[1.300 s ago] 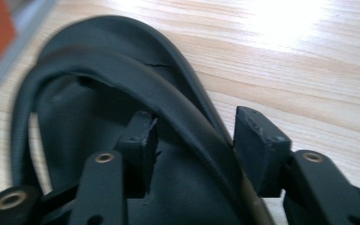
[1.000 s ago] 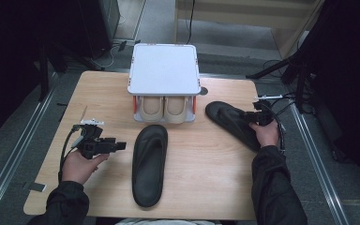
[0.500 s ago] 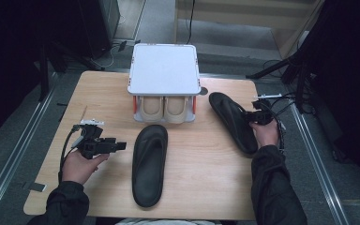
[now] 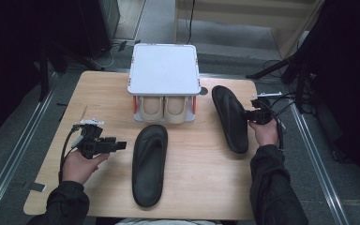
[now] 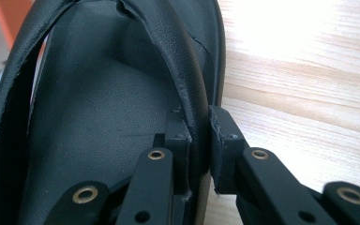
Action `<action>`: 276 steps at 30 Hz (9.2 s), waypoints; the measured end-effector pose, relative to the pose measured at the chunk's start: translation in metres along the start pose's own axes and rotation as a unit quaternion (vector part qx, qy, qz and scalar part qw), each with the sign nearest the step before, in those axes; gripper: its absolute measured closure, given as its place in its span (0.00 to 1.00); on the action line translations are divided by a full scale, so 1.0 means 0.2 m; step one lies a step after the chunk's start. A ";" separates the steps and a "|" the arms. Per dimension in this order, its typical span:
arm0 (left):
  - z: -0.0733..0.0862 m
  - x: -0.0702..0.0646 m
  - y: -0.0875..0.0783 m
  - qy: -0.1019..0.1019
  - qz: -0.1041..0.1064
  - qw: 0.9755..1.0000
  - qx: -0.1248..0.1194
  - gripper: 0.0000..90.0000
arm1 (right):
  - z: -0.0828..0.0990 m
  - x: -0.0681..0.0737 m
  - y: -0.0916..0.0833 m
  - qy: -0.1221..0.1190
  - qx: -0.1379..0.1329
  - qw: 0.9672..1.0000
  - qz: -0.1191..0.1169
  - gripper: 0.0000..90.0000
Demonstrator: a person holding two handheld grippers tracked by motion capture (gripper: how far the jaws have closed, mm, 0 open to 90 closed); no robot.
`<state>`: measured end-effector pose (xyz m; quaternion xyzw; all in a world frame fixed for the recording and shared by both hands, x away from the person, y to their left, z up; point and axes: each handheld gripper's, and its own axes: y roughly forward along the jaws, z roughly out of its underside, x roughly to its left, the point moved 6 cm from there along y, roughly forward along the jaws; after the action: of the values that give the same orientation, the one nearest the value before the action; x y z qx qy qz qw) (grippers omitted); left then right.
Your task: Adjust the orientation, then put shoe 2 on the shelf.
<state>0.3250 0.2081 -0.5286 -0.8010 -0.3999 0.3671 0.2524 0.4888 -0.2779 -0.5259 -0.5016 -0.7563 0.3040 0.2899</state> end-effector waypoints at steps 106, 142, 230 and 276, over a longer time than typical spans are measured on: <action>-0.09 -0.06 0.27 0.105 0.055 0.991 0.062 0.99 | 0.47 0.79 -0.21 -0.107 0.052 0.985 -0.124 1.00; 0.01 -0.14 0.28 0.107 0.078 0.986 0.101 0.95 | 0.51 0.85 -0.22 -0.101 0.038 0.984 -0.139 0.97; -0.13 -0.09 0.12 0.079 0.078 0.994 0.008 0.50 | 0.53 1.40 0.00 -0.051 -0.019 0.992 -0.115 0.50; -0.14 -0.08 0.13 0.072 0.073 0.995 0.005 0.51 | 0.54 1.31 -0.08 0.007 0.006 0.995 -0.096 0.84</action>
<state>0.3528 0.1775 -0.5228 -0.8512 -0.3196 0.3274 0.2571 0.3134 -0.0559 -0.5477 -0.4272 -0.7972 0.2757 0.3255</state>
